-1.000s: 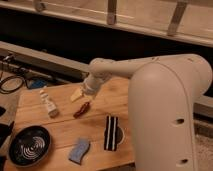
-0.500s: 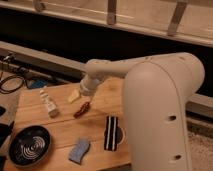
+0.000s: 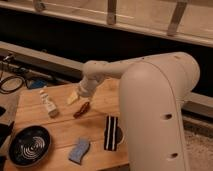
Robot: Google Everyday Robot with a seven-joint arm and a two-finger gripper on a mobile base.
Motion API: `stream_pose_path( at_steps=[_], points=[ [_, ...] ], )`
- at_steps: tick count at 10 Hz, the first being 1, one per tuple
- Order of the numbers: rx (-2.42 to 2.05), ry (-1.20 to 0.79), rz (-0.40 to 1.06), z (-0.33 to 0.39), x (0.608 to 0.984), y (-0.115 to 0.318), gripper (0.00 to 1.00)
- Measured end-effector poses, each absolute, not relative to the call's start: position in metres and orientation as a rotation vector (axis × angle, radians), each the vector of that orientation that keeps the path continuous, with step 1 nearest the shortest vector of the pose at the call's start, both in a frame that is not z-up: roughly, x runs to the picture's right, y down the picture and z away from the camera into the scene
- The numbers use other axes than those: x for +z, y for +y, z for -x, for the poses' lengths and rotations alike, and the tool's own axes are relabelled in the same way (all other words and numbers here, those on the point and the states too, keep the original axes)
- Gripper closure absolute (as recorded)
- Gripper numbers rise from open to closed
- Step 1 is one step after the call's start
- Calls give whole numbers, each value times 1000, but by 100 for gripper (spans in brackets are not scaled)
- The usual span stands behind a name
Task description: Drag the pepper across the table
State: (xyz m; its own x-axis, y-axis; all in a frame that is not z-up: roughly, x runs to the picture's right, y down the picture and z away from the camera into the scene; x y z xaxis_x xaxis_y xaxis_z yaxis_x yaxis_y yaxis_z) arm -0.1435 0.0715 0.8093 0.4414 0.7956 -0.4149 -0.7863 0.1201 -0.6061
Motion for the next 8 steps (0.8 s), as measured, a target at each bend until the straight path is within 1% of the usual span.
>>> stream_pose_path(
  at_steps=[2, 4, 8],
  points=[
    [1183, 35, 812, 140, 817, 72, 20],
    [1221, 51, 788, 132, 825, 73, 20],
    [1270, 36, 795, 128, 841, 79, 20]
  ],
)
